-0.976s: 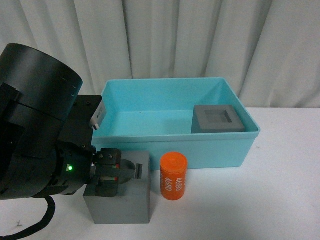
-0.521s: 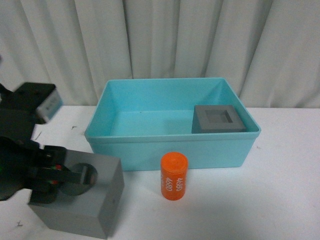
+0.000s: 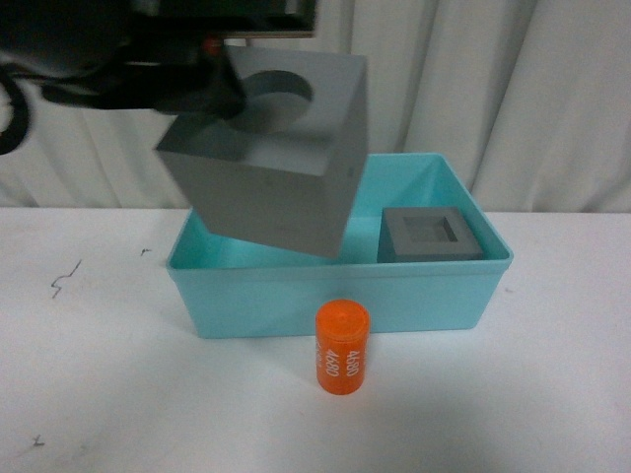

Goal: Place gray and orange parts in blue box

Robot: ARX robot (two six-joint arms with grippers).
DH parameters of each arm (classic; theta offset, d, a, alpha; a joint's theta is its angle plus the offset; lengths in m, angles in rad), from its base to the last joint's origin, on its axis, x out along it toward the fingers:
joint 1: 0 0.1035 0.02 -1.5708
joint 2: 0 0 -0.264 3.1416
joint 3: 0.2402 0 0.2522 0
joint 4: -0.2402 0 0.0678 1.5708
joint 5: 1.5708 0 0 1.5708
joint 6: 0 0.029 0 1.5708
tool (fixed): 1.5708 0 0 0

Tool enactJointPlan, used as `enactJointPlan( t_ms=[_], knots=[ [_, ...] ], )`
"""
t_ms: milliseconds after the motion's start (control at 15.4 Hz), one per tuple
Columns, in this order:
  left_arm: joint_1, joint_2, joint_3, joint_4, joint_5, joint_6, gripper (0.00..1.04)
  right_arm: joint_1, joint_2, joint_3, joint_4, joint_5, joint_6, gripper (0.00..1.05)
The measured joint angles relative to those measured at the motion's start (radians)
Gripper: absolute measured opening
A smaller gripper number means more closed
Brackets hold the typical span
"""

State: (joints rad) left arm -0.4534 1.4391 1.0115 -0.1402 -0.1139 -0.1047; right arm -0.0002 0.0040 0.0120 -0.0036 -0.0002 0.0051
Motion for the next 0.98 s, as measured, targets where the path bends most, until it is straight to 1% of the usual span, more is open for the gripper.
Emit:
enactJointPlan(
  t_ms=[130, 195, 325, 456, 651, 716, 781, 976],
  knots=[
    [-0.025, 0.145, 0.145, -0.035, 0.001, -0.019, 0.2, 0.0, 0.0, 0.0, 0.0, 0.0, 0.0, 0.98],
    [-0.029, 0.236, 0.239, -0.053, -0.017, -0.027, 0.19, 0.0, 0.0, 0.0, 0.0, 0.0, 0.0, 0.98],
    [-0.021, 0.379, 0.389, -0.079, -0.042, -0.049, 0.19, 0.0, 0.0, 0.0, 0.0, 0.0, 0.0, 0.98],
    [-0.004, 0.462, 0.467, -0.103, -0.057, -0.073, 0.19, 0.0, 0.0, 0.0, 0.0, 0.0, 0.0, 0.98],
    [0.025, 0.51, 0.482, -0.127, -0.068, -0.089, 0.19, 0.0, 0.0, 0.0, 0.0, 0.0, 0.0, 0.98],
    [0.031, 0.513, 0.48, -0.118, -0.066, -0.097, 0.19, 0.0, 0.0, 0.0, 0.0, 0.0, 0.0, 0.98],
    [0.057, 0.518, 0.448, -0.087, -0.071, -0.111, 0.19, 0.0, 0.0, 0.0, 0.0, 0.0, 0.0, 0.98],
    [0.071, 0.557, 0.415, -0.073, -0.08, -0.113, 0.19, 0.0, 0.0, 0.0, 0.0, 0.0, 0.0, 0.98]
  ],
)
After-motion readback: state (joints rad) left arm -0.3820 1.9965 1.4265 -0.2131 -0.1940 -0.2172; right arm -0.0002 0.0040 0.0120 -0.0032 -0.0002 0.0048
